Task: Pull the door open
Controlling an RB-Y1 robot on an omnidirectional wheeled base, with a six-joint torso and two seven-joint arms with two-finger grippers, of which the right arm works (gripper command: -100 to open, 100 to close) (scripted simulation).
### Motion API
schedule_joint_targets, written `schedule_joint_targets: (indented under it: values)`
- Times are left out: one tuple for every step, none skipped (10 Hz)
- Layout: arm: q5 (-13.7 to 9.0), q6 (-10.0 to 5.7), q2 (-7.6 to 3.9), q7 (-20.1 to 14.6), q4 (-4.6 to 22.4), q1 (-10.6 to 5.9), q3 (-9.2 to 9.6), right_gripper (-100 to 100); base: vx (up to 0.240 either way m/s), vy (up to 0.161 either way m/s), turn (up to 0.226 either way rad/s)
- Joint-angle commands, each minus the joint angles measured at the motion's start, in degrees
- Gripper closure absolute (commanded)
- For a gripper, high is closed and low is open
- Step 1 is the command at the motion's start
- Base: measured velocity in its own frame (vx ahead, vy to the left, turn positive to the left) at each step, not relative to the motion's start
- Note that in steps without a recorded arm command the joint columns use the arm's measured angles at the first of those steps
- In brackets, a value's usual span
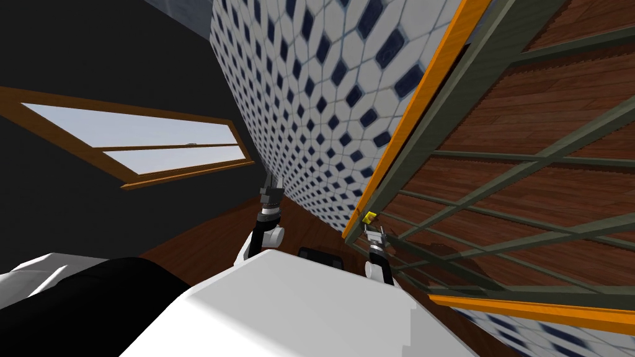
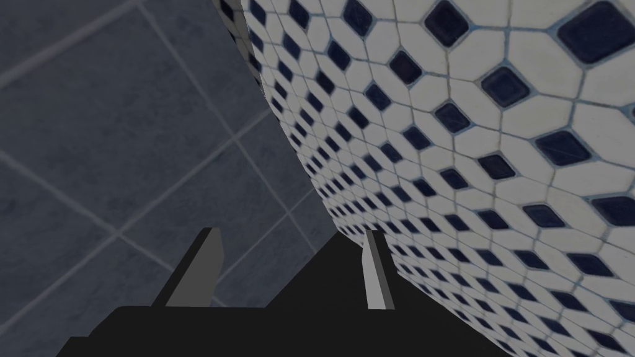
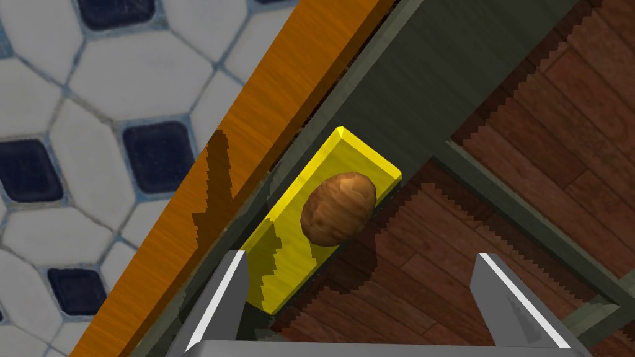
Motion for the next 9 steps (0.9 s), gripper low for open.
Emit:
schedule_joint_targets:
  values:
    - [-0.52, 0.1, 0.08, -1.65, 0.01, -0.13, 0.21, -100, -0.045, -0.008, 0.016]
    - [-1.53, 0.3, 0.29, -3.95, -0.15, -0.26, 0.6, -100, -0.056, -0.01, 0.033]
    - [-2.52, 0.5, 0.5, -5.42, -0.32, -0.38, 0.99, -100, -0.072, -0.024, 0.051]
    - [-2.52, 0.5, 0.5, -6.34, -0.32, -0.38, 0.99, -100, -0.053, -0.014, 0.022]
    - [-3.49, 0.69, 0.7, -8.4, -0.48, -0.51, 1.37, -100, -0.057, -0.01, 0.026]
    - [-3.49, 0.69, 0.7, -8.67, -0.48, -0.51, 1.37, -100, -0.047, -0.008, 0.023]
    - [-4.42, 0.87, 0.89, -11.0, -0.64, -0.62, 1.73, -100, -0.047, -0.004, 0.035]
    - [-5.32, 1.05, 1.08, -12.5, -0.79, -0.74, 2.09, -100, -0.073, -0.016, 0.046]
    - [-5.32, 1.05, 1.08, -13.3, -0.79, -0.74, 2.09, -100, -0.061, -0.01, 0.019]
